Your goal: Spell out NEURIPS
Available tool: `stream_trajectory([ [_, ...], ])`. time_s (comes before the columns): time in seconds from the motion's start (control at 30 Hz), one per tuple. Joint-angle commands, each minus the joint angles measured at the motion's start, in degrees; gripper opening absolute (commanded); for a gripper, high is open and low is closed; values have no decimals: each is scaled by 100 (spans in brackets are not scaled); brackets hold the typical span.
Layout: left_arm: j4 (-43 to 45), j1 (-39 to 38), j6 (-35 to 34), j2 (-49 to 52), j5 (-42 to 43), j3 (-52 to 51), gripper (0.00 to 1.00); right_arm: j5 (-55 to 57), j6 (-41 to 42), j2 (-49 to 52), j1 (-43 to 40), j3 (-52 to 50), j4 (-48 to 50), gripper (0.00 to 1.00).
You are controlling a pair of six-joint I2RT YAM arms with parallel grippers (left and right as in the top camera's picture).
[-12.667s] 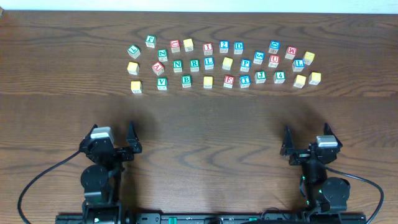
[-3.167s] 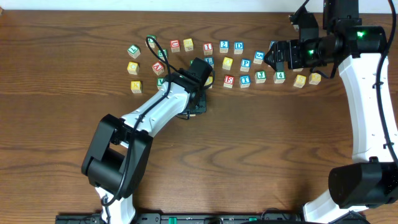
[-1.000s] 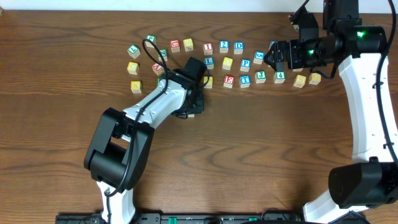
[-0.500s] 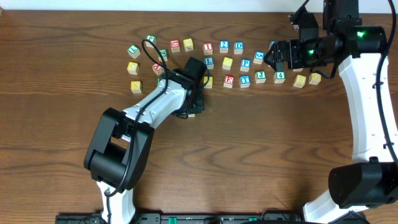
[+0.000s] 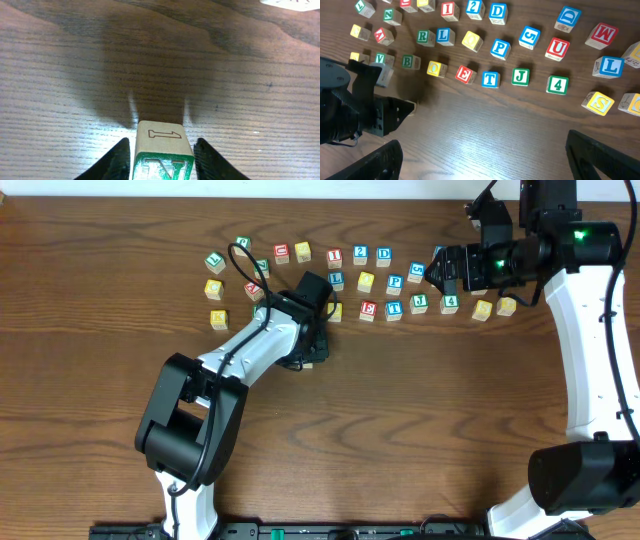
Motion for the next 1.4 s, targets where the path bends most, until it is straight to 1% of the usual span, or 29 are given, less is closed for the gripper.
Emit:
stream_trajectory([
  [0.0, -2, 31, -57, 26, 31, 37, 41, -87, -72, -15, 81, 98, -7, 99],
  [0.23, -2, 31, -63, 26, 33, 37, 41, -90, -72, -15, 109, 98, -7, 99],
  [0.47, -4, 31, -533, 26, 33, 37, 41, -85, -72, -15, 103, 98, -7, 99],
  [0.6, -4, 31, -636, 26, 33, 37, 41, -85, -72, -15, 120, 98, -4, 99],
  [0.8, -7, 31, -634, 26, 31, 37, 40, -70, -72, -17, 120, 98, -7, 99],
  [0.93, -4, 31, -634, 26, 31, 37, 33, -70, -72, -15, 125, 98, -7, 99],
  [1.37, 15, 31, -573, 26, 31, 37, 33, -68, -72, -15, 125, 98, -9, 99],
])
